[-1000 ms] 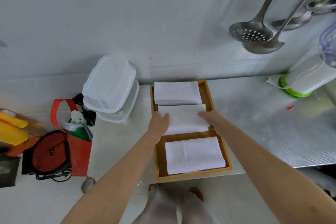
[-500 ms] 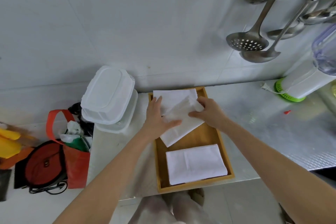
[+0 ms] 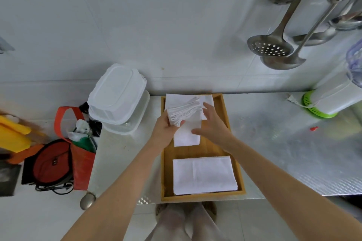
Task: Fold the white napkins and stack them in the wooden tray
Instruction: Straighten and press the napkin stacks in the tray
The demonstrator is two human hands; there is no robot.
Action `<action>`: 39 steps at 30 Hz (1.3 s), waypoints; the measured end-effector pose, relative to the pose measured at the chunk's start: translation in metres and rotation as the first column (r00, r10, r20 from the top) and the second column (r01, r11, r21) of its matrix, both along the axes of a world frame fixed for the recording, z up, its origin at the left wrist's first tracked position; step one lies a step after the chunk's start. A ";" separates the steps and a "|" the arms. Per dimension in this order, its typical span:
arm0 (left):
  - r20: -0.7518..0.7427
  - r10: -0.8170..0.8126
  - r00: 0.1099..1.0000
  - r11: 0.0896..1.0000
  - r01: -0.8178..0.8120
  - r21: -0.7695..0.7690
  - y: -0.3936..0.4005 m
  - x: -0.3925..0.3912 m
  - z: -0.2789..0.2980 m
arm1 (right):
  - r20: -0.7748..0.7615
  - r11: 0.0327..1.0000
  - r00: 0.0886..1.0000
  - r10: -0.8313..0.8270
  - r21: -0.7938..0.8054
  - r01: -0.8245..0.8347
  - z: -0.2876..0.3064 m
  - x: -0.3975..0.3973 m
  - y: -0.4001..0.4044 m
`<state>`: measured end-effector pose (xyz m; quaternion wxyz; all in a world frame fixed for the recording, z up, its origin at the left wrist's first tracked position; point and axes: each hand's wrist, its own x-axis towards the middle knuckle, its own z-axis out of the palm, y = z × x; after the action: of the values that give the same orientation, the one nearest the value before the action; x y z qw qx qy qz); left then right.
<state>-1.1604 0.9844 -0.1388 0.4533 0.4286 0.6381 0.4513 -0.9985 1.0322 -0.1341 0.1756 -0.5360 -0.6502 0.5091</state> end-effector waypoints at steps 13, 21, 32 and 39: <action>0.318 0.360 0.877 0.931 -0.359 -0.064 0.008 0.027 0.017 | -0.129 0.991 0.992 0.017 0.133 0.001 -0.007 -0.016 -0.007; 0.277 0.376 0.884 0.926 -0.367 -0.084 0.011 0.036 0.024 | -0.211 0.993 0.976 0.056 0.116 -0.032 -0.016 -0.015 -0.006; 0.135 0.286 0.949 0.958 -0.286 -0.023 0.010 0.037 0.015 | -0.095 0.966 0.991 0.091 0.251 -0.064 -0.001 0.012 0.003; 0.082 0.217 0.973 0.972 -0.223 0.070 0.007 0.041 0.016 | 0.039 0.897 0.991 0.130 0.420 -0.134 0.004 0.014 0.002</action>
<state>-1.1199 0.9916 -0.1231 0.4064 0.3558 0.6463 0.5390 -0.9846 1.0341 -0.1299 0.2490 -0.4425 -0.7805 0.3646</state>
